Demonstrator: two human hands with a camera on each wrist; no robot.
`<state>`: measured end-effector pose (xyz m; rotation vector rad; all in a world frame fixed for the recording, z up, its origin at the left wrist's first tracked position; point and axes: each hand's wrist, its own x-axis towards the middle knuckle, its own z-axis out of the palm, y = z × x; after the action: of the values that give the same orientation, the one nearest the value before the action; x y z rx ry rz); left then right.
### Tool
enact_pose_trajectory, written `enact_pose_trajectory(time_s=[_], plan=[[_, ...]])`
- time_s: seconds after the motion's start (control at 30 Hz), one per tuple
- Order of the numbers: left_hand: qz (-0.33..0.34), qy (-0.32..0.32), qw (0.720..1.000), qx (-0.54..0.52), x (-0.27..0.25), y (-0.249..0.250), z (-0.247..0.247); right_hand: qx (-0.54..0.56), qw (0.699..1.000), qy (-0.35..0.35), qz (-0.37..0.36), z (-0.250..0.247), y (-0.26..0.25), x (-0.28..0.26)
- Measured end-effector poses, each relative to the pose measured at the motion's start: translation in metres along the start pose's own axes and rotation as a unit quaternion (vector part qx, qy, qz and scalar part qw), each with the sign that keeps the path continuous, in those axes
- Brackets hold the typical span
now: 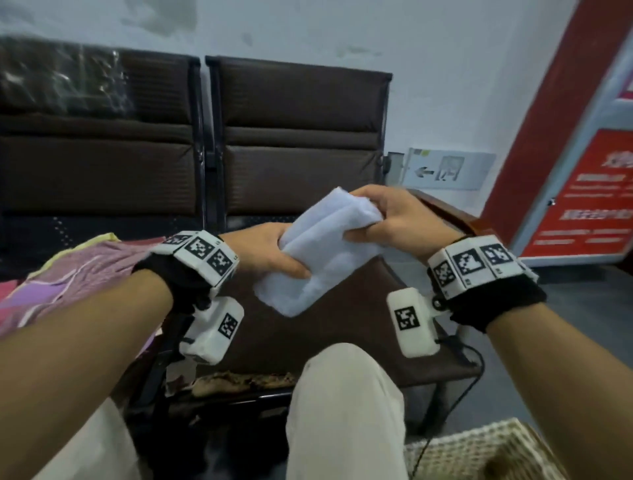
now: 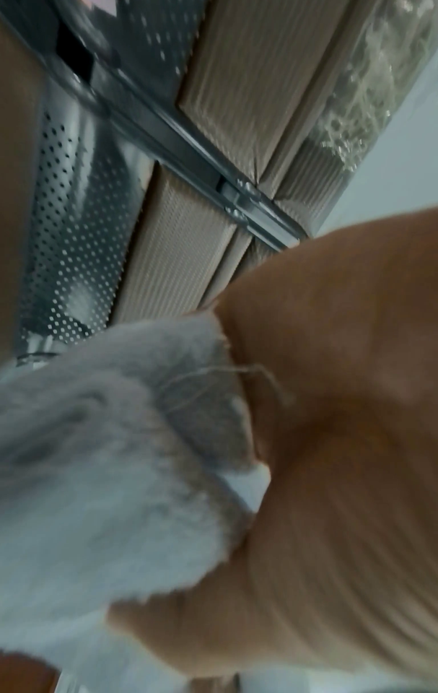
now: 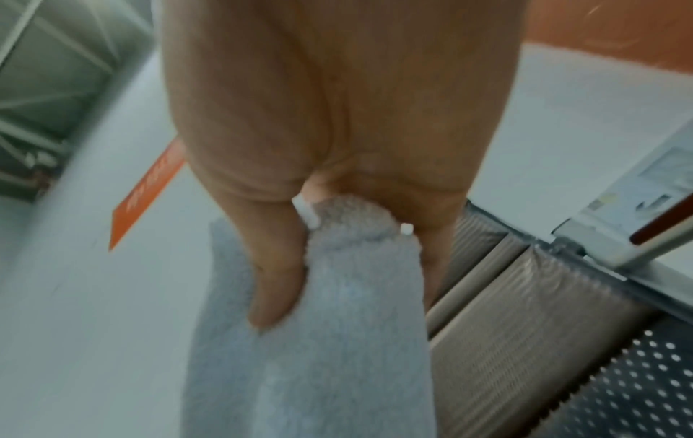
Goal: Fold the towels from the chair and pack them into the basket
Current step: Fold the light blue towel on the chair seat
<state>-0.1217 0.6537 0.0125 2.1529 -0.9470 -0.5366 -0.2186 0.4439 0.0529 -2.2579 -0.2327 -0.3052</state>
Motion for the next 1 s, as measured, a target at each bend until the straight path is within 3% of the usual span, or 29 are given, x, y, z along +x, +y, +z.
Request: enact_pose_trajectory(time_s=[0.17,0.33,0.5,0.6,0.73,0.83,0.93,1.0], plan=[[0.032,0.028,0.987,0.158,0.012,0.069,0.036,0.141,0.976,0.155,0.058,-0.051,0.032,-0.091],[0.078,-0.072,0.962,0.25,0.047,0.118,0.124,0.207,0.933,0.249,0.16,-0.068,0.095,-0.195],[0.098,-0.184,0.948,0.24,0.075,0.111,0.248,0.182,0.887,0.318,0.282,-0.055,0.163,-0.297],[0.079,-0.265,0.929,0.246,0.079,0.082,0.327,0.142,0.874,0.313,0.344,-0.031,0.198,-0.349],[0.022,-0.334,0.905,0.264,0.071,0.04,0.415,0.099,0.867,0.251,0.418,0.005,0.241,-0.399],[0.001,-0.381,0.888,0.258,0.061,0.021,0.456,0.066,0.853,0.214,0.472,0.029,0.271,-0.424],[-0.004,-0.471,0.843,0.261,0.053,0.007,0.485,0.039,0.849,0.146,0.507,0.047,0.292,-0.437],[-0.002,-0.499,0.822,0.275,0.047,-0.001,0.496,0.026,0.851,0.095,0.516,0.058,0.303,-0.441]])
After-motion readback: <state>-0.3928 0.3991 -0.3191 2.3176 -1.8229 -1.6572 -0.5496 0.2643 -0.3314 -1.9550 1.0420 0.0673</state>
